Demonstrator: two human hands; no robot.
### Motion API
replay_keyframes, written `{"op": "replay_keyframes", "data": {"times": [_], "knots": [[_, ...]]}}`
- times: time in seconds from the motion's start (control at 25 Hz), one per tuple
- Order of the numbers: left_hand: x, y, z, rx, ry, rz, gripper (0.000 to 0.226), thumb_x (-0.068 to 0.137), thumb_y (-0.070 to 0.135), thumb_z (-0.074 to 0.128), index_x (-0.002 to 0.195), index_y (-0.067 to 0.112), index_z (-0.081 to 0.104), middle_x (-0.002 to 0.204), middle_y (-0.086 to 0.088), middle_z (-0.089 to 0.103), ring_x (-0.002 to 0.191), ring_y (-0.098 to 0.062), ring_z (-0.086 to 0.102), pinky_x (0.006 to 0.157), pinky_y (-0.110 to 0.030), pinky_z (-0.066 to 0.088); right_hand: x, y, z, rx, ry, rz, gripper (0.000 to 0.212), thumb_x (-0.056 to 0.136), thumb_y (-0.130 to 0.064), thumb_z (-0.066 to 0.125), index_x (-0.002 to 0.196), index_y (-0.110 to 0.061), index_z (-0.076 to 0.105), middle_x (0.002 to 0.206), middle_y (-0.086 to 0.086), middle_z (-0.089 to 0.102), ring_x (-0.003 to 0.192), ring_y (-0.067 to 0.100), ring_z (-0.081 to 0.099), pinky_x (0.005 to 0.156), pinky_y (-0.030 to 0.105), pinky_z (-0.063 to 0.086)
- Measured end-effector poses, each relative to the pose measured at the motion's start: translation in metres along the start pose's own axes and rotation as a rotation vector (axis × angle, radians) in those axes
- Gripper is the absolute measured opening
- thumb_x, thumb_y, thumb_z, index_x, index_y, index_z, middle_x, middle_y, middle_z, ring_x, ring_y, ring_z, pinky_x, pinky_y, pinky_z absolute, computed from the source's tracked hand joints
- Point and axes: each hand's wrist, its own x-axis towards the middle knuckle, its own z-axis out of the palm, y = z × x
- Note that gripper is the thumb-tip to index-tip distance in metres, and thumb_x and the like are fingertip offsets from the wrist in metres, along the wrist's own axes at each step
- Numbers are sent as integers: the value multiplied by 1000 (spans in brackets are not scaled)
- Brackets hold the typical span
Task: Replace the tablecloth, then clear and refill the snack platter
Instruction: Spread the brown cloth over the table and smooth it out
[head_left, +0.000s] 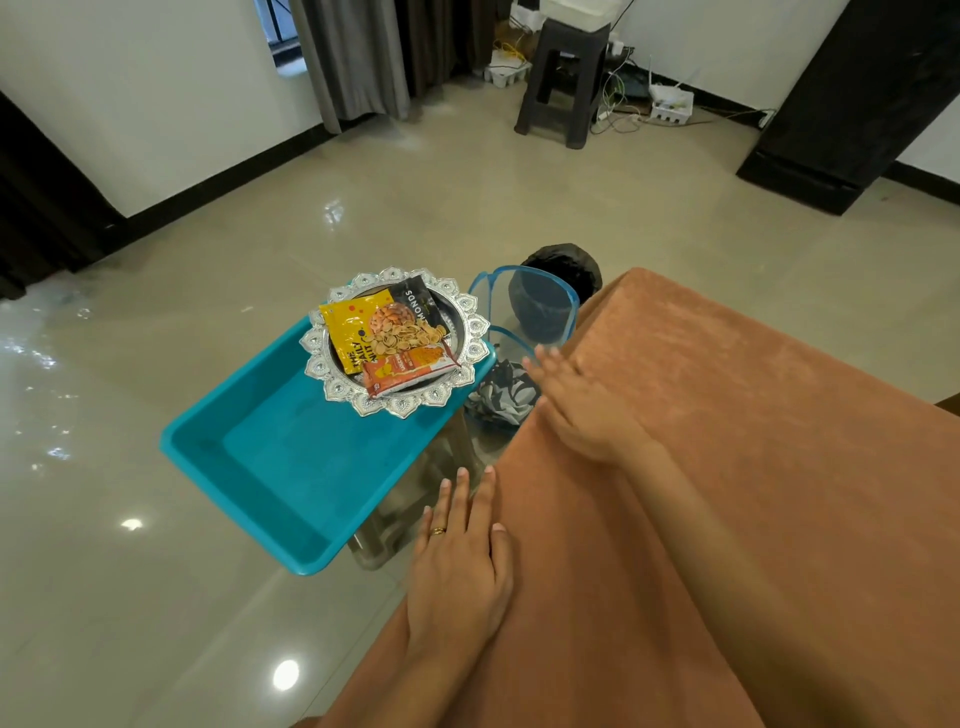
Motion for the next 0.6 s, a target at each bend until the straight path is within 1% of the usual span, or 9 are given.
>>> {"op": "replay_keyframes", "data": {"times": [0.12,0.2,0.28,0.32,0.4,0.52,0.6], "knots": [[-2,0,-2,-35,34,-22,58,95,36,26,150,16,27,155,-3,29,144,-14,22,115,-28,9,-56,-58,32,-45,-34,-70,62,97,-47,8,153,-19,10,158,-3,2,146,10,-6,118,32,-8],[-3,-1,-1,-19,54,-23,56,95,33,30,147,11,34,152,-7,36,142,-16,30,115,-30,16,-72,-64,38,-86,-37,-113,60,98,-45,12,153,-22,12,158,-6,3,146,9,-3,119,35,-5],[-2,-1,-2,-44,56,-26,54,95,31,31,144,9,38,149,-9,40,140,-19,33,115,-34,21,-70,-56,35,-111,-9,-66,59,97,-45,11,152,-25,13,159,-6,8,146,9,-1,120,41,1],[0,-1,-3,-60,37,-25,54,95,30,30,144,9,38,149,-9,40,141,-19,33,116,-35,21,-67,-54,32,-114,12,-12,60,95,-45,9,152,-25,12,159,-4,10,146,10,0,120,43,3],[0,-2,-10,-84,12,-2,58,94,31,24,144,7,37,148,-12,41,140,-22,33,117,-35,20,-68,-69,28,-112,30,53,65,92,-46,4,152,-22,10,159,-1,6,147,15,-1,120,42,-1],[-17,-22,-18,-39,22,21,68,86,35,16,141,4,42,143,-15,47,137,-26,39,115,-38,22,-103,-131,51,-66,23,-40,66,91,-43,5,152,-19,15,158,-3,3,146,11,-1,119,37,-3],[-46,-42,-21,34,-4,-9,69,87,39,14,140,4,44,141,-15,49,135,-26,41,114,-39,25,-125,-145,67,-52,25,-39,63,93,-43,9,152,-21,17,159,-4,8,146,9,2,120,39,0]]}}
